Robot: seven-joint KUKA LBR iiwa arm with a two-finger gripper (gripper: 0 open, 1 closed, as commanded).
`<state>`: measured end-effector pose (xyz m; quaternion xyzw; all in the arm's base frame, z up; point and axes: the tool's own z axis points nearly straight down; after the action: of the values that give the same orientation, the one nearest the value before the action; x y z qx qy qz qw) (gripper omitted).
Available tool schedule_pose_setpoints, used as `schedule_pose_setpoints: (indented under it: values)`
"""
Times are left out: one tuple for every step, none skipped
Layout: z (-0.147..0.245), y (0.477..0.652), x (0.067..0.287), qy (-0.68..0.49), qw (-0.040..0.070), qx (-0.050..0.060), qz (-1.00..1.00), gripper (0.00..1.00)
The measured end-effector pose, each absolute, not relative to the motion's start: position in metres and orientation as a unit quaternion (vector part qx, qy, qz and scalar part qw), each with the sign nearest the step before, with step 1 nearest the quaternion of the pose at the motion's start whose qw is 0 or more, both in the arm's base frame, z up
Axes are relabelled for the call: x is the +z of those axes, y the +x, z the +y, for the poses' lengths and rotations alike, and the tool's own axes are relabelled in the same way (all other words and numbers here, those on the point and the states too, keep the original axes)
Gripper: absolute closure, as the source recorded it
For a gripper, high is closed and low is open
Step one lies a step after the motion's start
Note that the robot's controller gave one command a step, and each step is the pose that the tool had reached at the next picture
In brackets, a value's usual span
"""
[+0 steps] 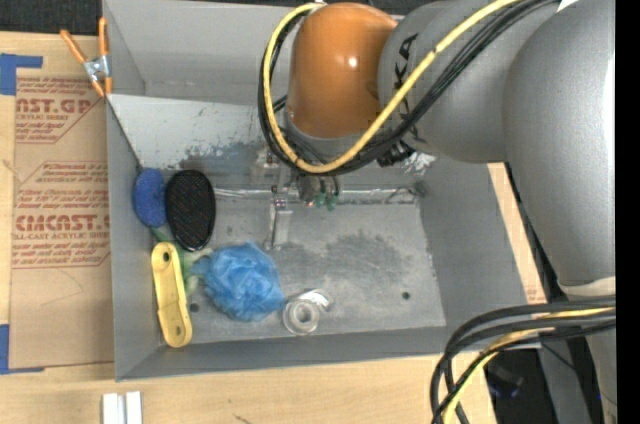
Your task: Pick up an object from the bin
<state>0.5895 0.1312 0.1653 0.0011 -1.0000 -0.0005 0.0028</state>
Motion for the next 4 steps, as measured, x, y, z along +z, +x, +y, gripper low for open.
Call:
schedule_pose_setpoints:
  values:
    - [0.131,0.591,0.17,0.0,-0.001,-0.001,-1.0,0.0]
    - [0.15,0.573,0.115,-0.025,-0.002,-0.002,-1.0,0.0]
    - [0.15,0.565,0.079,-0.02,-0.002,-0.001,-1.0,0.0]
    - [0.149,0.55,0.073,0.004,-0.005,-0.001,-1.0,0.0]
